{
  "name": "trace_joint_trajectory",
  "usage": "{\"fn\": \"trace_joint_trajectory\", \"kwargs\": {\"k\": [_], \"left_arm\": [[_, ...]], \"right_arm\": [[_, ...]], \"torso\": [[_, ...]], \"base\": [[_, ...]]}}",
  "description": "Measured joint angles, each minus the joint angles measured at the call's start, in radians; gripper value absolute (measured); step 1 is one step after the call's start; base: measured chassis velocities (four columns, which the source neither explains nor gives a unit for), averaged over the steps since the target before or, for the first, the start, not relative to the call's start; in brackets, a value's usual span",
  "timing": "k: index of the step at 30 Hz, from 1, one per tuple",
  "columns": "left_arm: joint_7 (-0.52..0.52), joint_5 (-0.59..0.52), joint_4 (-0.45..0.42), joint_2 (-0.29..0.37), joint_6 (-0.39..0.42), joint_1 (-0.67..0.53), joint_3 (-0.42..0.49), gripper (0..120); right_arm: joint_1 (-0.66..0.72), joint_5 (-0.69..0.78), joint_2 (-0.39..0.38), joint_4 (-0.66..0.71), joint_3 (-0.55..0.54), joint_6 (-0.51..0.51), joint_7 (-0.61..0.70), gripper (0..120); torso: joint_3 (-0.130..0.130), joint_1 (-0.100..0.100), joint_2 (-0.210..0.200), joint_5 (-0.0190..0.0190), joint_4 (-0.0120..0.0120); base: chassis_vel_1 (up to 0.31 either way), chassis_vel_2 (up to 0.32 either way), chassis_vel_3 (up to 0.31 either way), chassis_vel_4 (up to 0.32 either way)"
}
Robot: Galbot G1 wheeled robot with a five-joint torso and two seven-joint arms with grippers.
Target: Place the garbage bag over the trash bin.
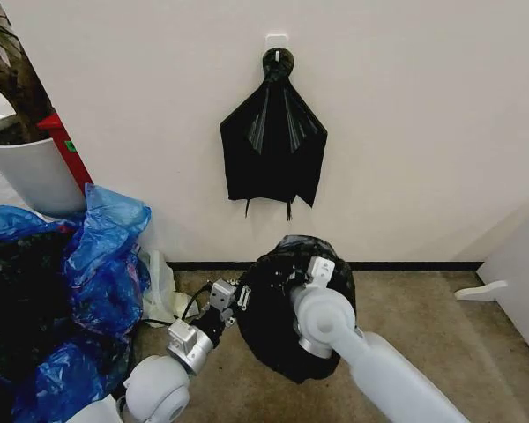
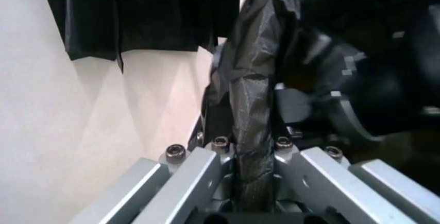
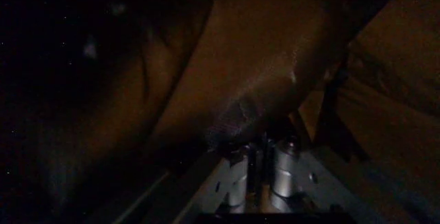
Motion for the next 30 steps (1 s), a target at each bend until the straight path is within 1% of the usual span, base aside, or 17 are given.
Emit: {"fn": "trace_joint_trajectory", "kwargs": {"k": [4,6,15,25,30], "left_arm": [[0.004,-0.006,-0.013,0.002,-0.004,-0.003,0.001,0],[-0.003,-0.009,-0.014,0.002,-0.003,-0.002,-0.002,0],[-0.024,-0.043,-0.028,-0.006,0.005,-0.011,-0.014,0],[-0.105,-0.086,-0.017,-0.015,0.036,-0.023,-0.016,0],[-0.121,-0.105,-0.014,-0.017,0.047,-0.025,-0.015,0]], "right_arm": [[0.013,-0.012,0.021,-0.046,-0.001,0.001,-0.005,0],[0.012,-0.015,0.022,-0.052,0.000,0.001,-0.007,0],[-0.025,-0.023,-0.003,-0.036,0.021,0.002,-0.020,0],[-0.086,-0.003,-0.050,0.100,0.009,-0.009,-0.022,0],[-0.122,-0.015,-0.058,0.127,0.003,-0.024,-0.039,0]], "torso": [[0.000,0.000,0.000,0.0000,-0.0005],[0.000,0.000,0.000,0.0003,-0.0004],[0.000,0.000,0.000,0.0003,-0.0004],[0.000,0.000,0.000,0.0002,-0.0004],[0.000,0.000,0.000,0.0002,-0.0003]], "base": [[0.000,0.000,0.000,0.000],[0.000,0.000,0.000,0.000],[0.000,0.000,0.000,0.000],[0.000,0.000,0.000,0.000],[0.000,0.000,0.000,0.000]]}}
